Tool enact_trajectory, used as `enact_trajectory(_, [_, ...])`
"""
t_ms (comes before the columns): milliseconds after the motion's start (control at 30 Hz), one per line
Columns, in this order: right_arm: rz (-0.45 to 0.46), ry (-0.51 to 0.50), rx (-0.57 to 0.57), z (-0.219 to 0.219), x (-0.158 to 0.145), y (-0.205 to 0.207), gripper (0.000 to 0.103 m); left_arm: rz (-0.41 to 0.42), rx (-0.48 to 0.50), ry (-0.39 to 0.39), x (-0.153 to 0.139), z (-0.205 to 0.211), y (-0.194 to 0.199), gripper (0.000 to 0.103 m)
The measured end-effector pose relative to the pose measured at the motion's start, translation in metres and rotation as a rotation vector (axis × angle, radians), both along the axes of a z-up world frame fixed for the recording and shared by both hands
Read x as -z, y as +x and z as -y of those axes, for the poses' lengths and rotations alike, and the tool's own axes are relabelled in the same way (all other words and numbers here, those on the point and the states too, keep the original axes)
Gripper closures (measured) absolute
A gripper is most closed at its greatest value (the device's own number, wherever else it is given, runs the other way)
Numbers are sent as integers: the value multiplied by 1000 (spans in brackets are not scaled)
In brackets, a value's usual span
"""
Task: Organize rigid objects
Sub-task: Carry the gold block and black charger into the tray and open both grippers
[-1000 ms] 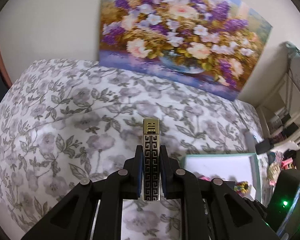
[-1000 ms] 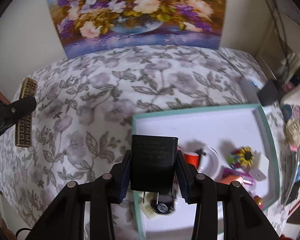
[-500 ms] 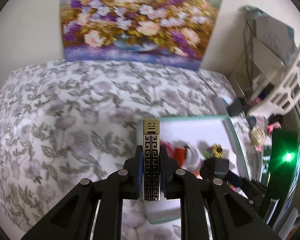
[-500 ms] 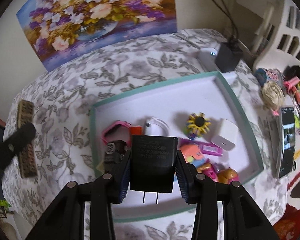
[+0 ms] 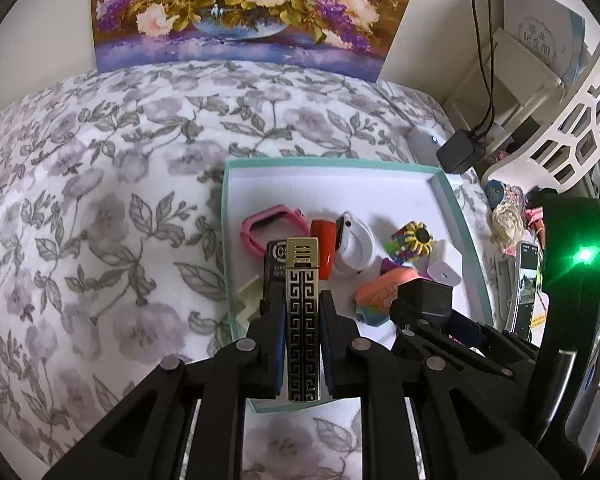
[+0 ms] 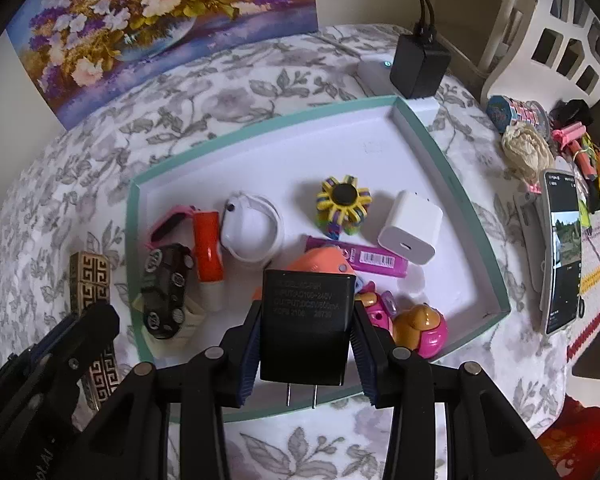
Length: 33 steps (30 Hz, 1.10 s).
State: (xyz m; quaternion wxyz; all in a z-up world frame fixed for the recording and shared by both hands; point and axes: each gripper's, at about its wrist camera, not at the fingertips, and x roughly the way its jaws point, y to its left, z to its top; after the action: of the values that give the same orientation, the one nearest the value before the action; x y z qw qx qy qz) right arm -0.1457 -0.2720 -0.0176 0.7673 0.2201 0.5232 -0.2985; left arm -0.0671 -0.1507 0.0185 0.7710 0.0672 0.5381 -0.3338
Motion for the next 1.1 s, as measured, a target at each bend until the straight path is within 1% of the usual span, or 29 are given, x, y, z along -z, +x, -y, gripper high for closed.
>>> enact_trajectory(200, [-25, 14, 10, 5, 9, 0, 59, -17, 10, 17, 9, 3, 2, 87])
enact_trajectory(433, [-35, 10, 14, 7, 11, 2, 59, -37, 23, 32, 18, 6, 4, 87])
enact_trajectory(900, [-87, 19, 10, 9, 24, 7, 58, -67, 47, 98, 34, 12, 3, 87])
enact_trajectory(1100, [-92, 17, 4, 8, 25, 8, 58, -77, 44, 102, 36, 12, 3, 87])
